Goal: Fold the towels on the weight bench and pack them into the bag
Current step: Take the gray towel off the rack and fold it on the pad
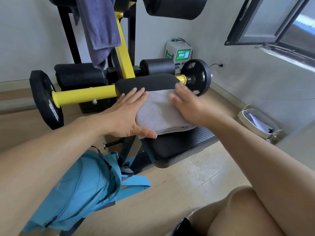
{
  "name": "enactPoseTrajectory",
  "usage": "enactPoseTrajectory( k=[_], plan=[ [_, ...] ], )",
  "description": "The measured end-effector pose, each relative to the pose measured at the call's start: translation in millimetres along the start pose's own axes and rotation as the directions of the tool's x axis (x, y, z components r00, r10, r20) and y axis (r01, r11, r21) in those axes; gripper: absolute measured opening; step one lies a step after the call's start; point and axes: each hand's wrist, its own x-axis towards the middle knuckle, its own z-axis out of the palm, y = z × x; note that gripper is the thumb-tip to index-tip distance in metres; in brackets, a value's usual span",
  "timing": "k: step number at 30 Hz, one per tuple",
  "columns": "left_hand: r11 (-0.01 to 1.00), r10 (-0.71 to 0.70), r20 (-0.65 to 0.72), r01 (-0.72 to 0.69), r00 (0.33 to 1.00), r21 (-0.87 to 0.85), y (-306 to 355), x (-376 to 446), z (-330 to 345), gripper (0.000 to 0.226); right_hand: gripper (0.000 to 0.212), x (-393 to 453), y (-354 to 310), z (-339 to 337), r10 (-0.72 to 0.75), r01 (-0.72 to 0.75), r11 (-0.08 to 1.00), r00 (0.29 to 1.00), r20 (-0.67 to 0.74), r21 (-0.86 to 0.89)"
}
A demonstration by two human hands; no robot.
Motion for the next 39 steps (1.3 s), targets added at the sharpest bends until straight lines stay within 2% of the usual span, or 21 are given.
enactPoseTrajectory(
  k=[1,3,7,10,12,17,21,25,27,28,30,32,33,37,39],
  plan=[
    [1.000,-0.003,0.002,0.003,1.000,-0.001,0.7,0.1,-0.4,0.163,0.072,-0.3,-0.2,3.9,0.015,-0.009,0.997,0.997,0.075,-0.071],
    [1.000,-0.004,0.002,0.004,1.000,-0.002,1.4,0.6,-0.4,0.165,0.076,0.0,-1.2,6.2,0.014,0.000,0.993,0.993,0.121,-0.119],
    [1.000,-0.010,-0.005,0.010,1.000,-0.013,2.1,0.2,-1.2,0.166,0.079,-4.2,-2.9,-2.6,0.055,-0.042,0.989,0.995,0.085,-0.140],
    [0.999,-0.032,-0.001,0.032,0.999,0.006,6.5,-1.3,-4.9,0.162,0.064,-3.5,1.3,-8.0,0.116,-0.116,0.978,0.993,-0.013,-0.173],
    [0.998,-0.056,0.004,0.056,0.998,0.025,11.9,-2.8,-7.7,0.154,0.068,-4.3,1.8,-11.2,0.144,-0.153,0.973,0.988,-0.065,-0.175],
    [0.995,-0.094,0.010,0.094,0.995,0.035,17.2,-6.5,-10.7,0.153,0.070,-8.7,-4.0,-15.2,0.203,-0.198,0.966,0.979,0.008,-0.166],
    [0.979,-0.180,-0.040,0.183,0.983,0.090,26.0,-8.1,-8.7,0.156,0.055,-13.4,-8.0,-18.0,0.213,-0.204,0.968,0.976,-0.047,0.148],
    [0.956,-0.263,-0.067,0.269,0.962,0.114,37.1,-12.5,-6.1,0.159,0.065,-9.0,-6.6,-15.3,0.186,-0.148,0.920,0.980,-0.073,0.362],
    [0.943,-0.303,-0.082,0.311,0.949,0.118,39.1,-12.1,-12.6,0.156,0.058,-8.1,-4.4,-15.2,0.161,-0.091,0.886,0.980,-0.119,0.456],
    [0.941,-0.321,-0.118,0.331,0.940,0.075,36.8,-10.0,-18.1,0.151,0.053,-8.4,-3.9,-16.3,0.151,-0.055,0.873,0.975,-0.161,0.485],
    [0.927,-0.366,-0.219,0.333,0.905,-0.171,23.8,-5.1,-28.4,0.132,0.051,-9.1,-2.1,-19.1,0.126,0.009,0.855,0.966,-0.224,0.519],
    [0.880,-0.389,-0.277,0.265,0.879,-0.395,8.0,-4.8,-32.0,0.113,0.058,-9.4,0.4,-20.0,0.097,0.057,0.800,0.970,-0.223,0.597],
    [0.874,-0.375,-0.292,0.230,0.880,-0.429,0.7,-5.2,-31.2,0.105,0.060,-9.2,1.5,-19.6,0.077,0.080,0.753,0.975,-0.208,0.654],
    [0.815,-0.250,-0.218,0.083,0.944,-0.574,-11.0,-5.5,-22.7,0.075,0.064,-5.3,0.7,-14.6,0.003,0.103,0.524,0.992,-0.123,0.845],
    [0.745,-0.210,-0.149,0.059,0.966,-0.664,-9.8,-5.5,-22.6,0.062,0.064,-2.0,2.2,-12.0,-0.012,0.094,0.466,0.995,-0.099,0.880]
  ],
)
